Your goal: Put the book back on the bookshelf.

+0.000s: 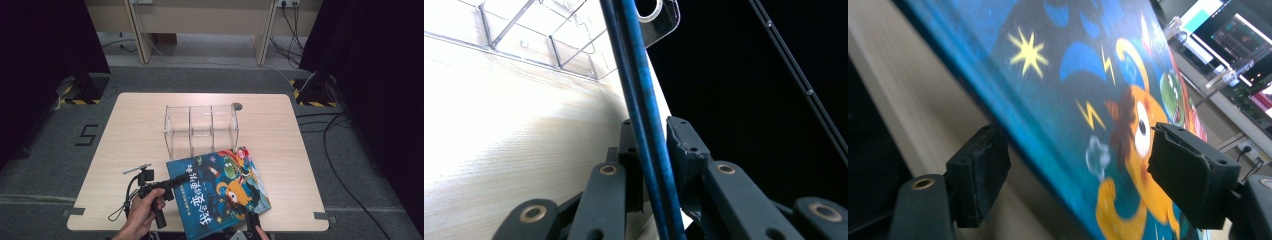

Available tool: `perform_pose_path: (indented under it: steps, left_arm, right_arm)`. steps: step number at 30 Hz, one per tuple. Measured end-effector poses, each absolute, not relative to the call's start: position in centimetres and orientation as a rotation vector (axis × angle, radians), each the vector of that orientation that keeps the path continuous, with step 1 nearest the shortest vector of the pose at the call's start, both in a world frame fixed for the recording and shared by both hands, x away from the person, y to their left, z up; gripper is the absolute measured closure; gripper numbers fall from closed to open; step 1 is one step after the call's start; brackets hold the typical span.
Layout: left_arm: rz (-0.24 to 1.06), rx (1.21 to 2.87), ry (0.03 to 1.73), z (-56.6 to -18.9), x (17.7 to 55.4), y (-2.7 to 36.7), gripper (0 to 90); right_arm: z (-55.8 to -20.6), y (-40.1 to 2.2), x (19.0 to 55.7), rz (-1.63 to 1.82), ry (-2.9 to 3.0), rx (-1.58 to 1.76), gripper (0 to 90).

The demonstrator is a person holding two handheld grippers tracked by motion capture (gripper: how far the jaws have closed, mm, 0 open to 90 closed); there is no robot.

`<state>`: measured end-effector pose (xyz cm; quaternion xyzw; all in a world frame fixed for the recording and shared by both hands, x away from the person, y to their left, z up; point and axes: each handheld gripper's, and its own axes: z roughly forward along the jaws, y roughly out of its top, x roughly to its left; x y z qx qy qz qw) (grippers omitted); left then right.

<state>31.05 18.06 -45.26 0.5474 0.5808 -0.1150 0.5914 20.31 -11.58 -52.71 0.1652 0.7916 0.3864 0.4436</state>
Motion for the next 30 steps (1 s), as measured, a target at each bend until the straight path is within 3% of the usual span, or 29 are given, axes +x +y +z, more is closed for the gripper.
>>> perform_pose_path:
  steps: [5, 9, 16, 20, 25, 30]
  left_arm:
    - [-0.259, 1.284, 1.351, -45.2, 30.9, 18.0, 76.5]
    - [-0.247, 1.294, 1.354, -45.1, 30.9, 17.9, 75.4]
    - [-0.247, 1.298, 1.378, -45.2, 31.1, 17.9, 73.9]
    - [-0.261, 1.317, 1.396, -45.5, 31.2, 18.0, 66.6]
    - [-0.307, 1.307, 1.362, -45.8, 31.4, 18.2, 63.4]
    - [-0.335, 1.284, 1.271, -45.3, 30.8, 18.8, 50.9]
  right_arm:
    - [-52.6, -11.0, 20.8, 0.954, 1.922, 0.392, 30.6]
    - [-52.2, -10.6, 20.8, 0.949, 1.908, 0.356, 45.2]
    - [-52.3, -9.9, 20.3, 0.864, 1.877, 0.282, 58.2]
    - [-51.8, -10.0, 20.2, 0.849, 1.844, 0.262, 71.7]
    - [-51.8, -10.2, 20.1, 0.802, 1.82, 0.237, 75.6]
    - [-50.6, -11.3, 20.2, 0.828, 1.789, 0.28, 79.0]
